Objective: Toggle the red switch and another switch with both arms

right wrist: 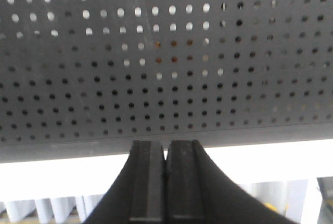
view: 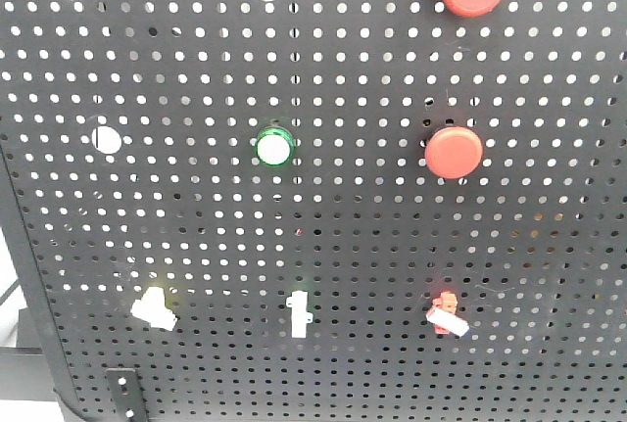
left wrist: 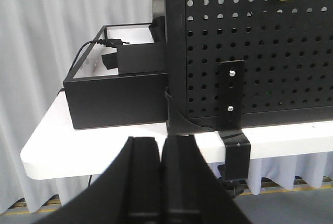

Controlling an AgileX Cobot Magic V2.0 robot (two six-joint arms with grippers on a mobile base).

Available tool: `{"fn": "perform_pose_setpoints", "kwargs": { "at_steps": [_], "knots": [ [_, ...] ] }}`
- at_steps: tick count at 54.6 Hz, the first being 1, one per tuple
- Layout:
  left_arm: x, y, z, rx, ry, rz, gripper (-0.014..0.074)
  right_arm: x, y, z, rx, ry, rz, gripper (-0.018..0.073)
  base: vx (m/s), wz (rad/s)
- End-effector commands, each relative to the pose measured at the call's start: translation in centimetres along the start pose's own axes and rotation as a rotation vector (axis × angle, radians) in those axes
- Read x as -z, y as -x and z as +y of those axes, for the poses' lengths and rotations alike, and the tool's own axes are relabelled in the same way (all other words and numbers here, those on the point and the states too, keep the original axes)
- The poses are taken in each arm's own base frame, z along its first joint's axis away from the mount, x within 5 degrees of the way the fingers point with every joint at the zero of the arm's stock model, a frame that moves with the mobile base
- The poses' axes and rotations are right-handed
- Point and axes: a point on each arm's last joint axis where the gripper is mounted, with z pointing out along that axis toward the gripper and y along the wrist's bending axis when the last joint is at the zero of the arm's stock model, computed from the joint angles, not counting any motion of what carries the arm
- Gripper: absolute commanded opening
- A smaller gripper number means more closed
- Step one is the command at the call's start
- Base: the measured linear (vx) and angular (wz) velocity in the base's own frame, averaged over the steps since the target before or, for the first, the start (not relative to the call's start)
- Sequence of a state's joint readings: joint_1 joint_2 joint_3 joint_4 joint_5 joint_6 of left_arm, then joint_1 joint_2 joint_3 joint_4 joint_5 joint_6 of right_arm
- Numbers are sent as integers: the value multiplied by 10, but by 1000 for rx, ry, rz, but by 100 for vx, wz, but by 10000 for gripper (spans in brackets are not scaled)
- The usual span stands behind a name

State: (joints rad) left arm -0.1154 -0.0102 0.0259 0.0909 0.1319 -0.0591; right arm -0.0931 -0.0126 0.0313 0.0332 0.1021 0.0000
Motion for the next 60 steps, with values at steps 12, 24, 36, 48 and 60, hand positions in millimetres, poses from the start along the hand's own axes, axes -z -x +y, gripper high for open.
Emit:
{"fn": "perform_pose_setpoints", "kwargs": {
  "at_steps": [12, 24, 36, 48, 60],
  "knots": [
    [5, 24, -2, 11, -17, -299, 3, 5, 30, 0, 6, 1, -285, -6, 0, 0],
    [20, 63, 2, 152, -31, -606, 3, 24, 91, 3, 18, 5, -338, -6, 0, 0],
    [20, 132, 3, 124, -22, -448, 3, 31, 187, 6, 145, -12, -314, -6, 0, 0],
    [-16, 203, 5, 27, -5, -347, 3, 4, 238, 9, 112, 12, -208, -6, 0, 0],
    [-38, 213, 5, 38, -11, -313, 3, -6, 234, 13, -6, 66, -150, -6, 0, 0]
  ]
}}
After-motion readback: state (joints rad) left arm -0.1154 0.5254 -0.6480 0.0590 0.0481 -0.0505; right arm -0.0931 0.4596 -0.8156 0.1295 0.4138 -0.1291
